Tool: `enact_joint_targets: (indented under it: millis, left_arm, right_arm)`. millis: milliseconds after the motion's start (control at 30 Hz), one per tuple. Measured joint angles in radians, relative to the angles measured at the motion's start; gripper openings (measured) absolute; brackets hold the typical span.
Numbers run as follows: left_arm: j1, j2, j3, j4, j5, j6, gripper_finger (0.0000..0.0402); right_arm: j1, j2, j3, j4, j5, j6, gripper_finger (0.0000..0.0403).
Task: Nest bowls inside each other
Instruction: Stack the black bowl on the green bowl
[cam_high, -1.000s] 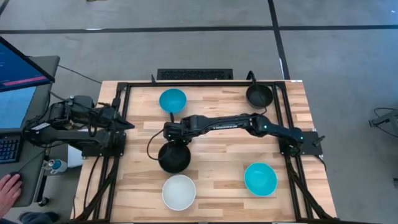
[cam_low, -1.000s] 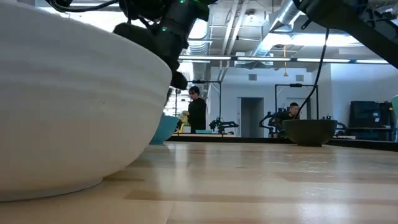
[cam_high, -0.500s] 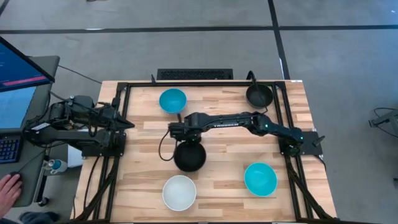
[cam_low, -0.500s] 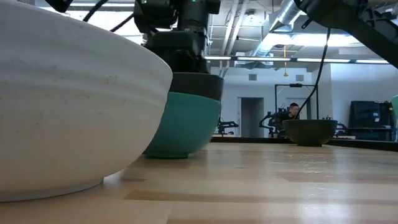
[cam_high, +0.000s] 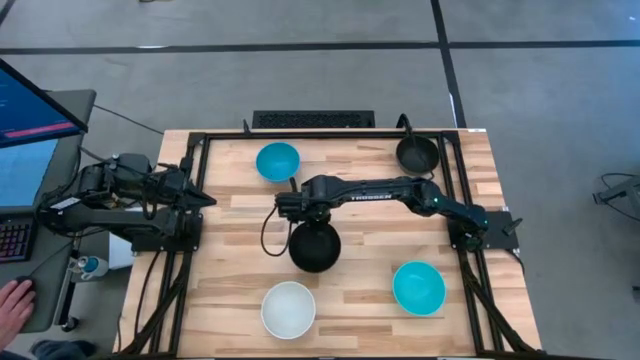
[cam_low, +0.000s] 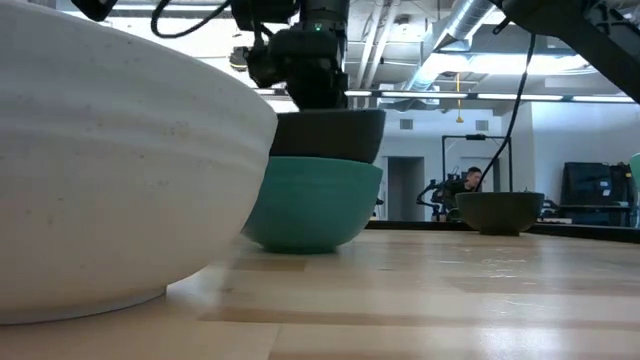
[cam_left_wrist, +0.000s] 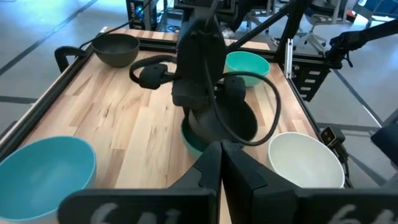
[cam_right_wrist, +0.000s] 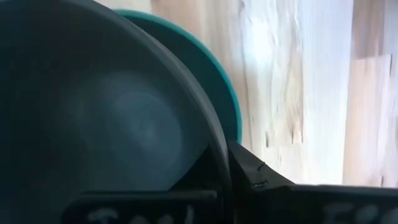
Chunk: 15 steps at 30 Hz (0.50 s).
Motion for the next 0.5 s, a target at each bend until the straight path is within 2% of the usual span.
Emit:
enact_joint_targets:
  millis: [233,500]
  left_arm:
    - [0.000,0.000,0.000,0.001,0.000,-0.017,0.0000]
    - [0.000,0.000,0.000,0.002,0.001,-0.051,0.0000]
  right_arm:
    - [0.002,-0.004,0.002,0.070,-0.090,-0.022,0.0040]
    - [-0.002,-0.004,0.002,0.061,-0.104,-0.068,0.0060]
